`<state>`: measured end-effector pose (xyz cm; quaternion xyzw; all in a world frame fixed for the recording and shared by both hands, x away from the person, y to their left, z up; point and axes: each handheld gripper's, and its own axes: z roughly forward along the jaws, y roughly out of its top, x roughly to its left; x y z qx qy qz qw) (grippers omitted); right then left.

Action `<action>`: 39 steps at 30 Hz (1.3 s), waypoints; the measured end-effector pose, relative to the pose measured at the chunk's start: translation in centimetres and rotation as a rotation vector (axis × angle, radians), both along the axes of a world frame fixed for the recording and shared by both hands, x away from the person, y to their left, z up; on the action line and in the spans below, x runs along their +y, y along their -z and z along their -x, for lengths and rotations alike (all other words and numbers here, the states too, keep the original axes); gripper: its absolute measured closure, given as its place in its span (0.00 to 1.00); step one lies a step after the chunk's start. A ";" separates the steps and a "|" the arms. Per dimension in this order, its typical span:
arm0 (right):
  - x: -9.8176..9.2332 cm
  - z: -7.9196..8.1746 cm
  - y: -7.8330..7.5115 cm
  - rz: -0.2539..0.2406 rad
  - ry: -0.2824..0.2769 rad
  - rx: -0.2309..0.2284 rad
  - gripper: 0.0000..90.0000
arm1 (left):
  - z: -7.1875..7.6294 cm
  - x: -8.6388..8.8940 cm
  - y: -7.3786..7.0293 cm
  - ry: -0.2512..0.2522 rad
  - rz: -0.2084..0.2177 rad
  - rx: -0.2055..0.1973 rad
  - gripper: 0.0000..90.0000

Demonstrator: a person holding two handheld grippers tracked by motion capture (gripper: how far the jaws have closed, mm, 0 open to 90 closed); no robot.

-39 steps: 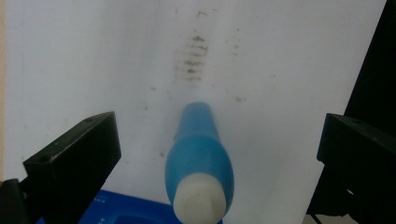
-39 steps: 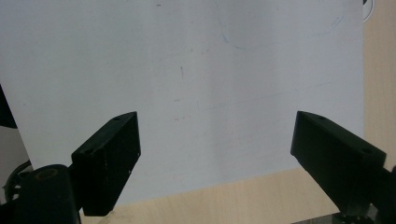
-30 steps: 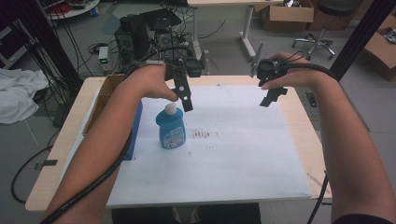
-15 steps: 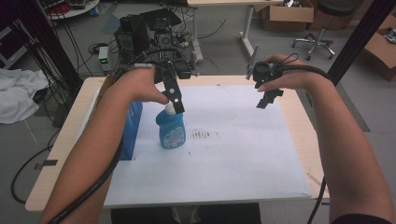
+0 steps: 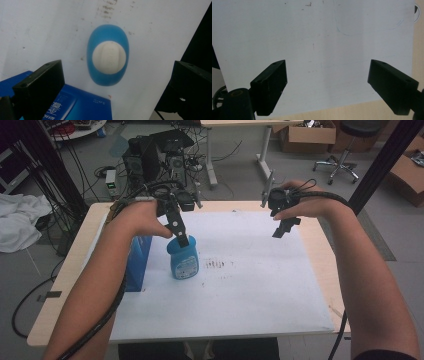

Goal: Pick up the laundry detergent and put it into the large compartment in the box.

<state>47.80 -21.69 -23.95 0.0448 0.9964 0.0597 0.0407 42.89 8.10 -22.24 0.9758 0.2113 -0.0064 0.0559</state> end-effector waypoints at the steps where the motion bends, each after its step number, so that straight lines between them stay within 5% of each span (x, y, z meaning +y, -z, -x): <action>1: 0.0 0.0 0.0 0.001 0.001 0.001 0.18 | -0.1 0.1 0.2 0.001 -0.003 0.004 0.00; 39: 0.7 0.1 0.7 -0.009 -0.011 0.005 0.18 | -1.0 -0.3 6.3 0.073 -0.028 0.042 0.00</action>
